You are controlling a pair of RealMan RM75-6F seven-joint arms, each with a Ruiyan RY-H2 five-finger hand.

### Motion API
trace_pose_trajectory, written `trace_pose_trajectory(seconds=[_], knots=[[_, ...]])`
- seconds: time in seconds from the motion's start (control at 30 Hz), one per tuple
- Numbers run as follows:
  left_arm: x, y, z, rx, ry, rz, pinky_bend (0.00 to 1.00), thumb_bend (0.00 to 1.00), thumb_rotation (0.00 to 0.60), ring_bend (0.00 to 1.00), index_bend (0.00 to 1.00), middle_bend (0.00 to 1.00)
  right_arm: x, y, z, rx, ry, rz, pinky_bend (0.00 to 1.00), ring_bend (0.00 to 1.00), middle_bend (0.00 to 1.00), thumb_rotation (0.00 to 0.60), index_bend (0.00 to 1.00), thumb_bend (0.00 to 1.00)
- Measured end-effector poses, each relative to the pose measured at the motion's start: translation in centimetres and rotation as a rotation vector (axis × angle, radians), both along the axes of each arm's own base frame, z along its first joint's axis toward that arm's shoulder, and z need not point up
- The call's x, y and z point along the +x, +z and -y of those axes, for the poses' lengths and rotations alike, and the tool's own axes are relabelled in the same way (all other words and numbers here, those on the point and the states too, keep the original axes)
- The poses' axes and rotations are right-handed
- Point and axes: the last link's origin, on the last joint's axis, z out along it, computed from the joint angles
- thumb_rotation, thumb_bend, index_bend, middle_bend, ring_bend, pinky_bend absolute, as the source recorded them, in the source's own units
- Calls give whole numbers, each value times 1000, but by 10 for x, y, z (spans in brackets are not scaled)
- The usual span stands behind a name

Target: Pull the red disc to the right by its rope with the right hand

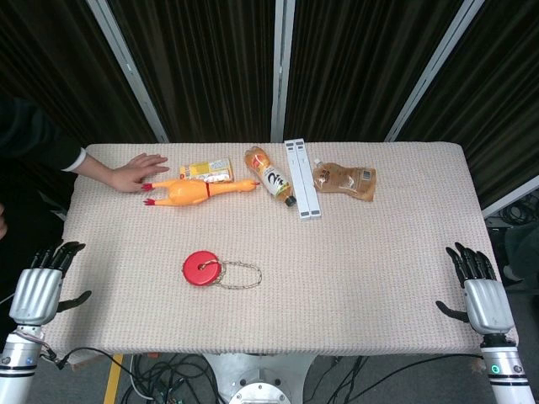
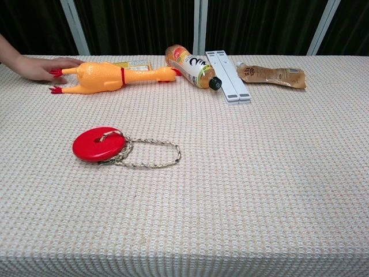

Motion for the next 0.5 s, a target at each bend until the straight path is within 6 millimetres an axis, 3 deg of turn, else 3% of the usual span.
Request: trace_pose_trajectory(seconds=[0.5], knots=[[-1,2,0,1,4,-1,136,25,600,97,195,176,13,-5,7,36,51,-15,0,0,0,600,0,29]])
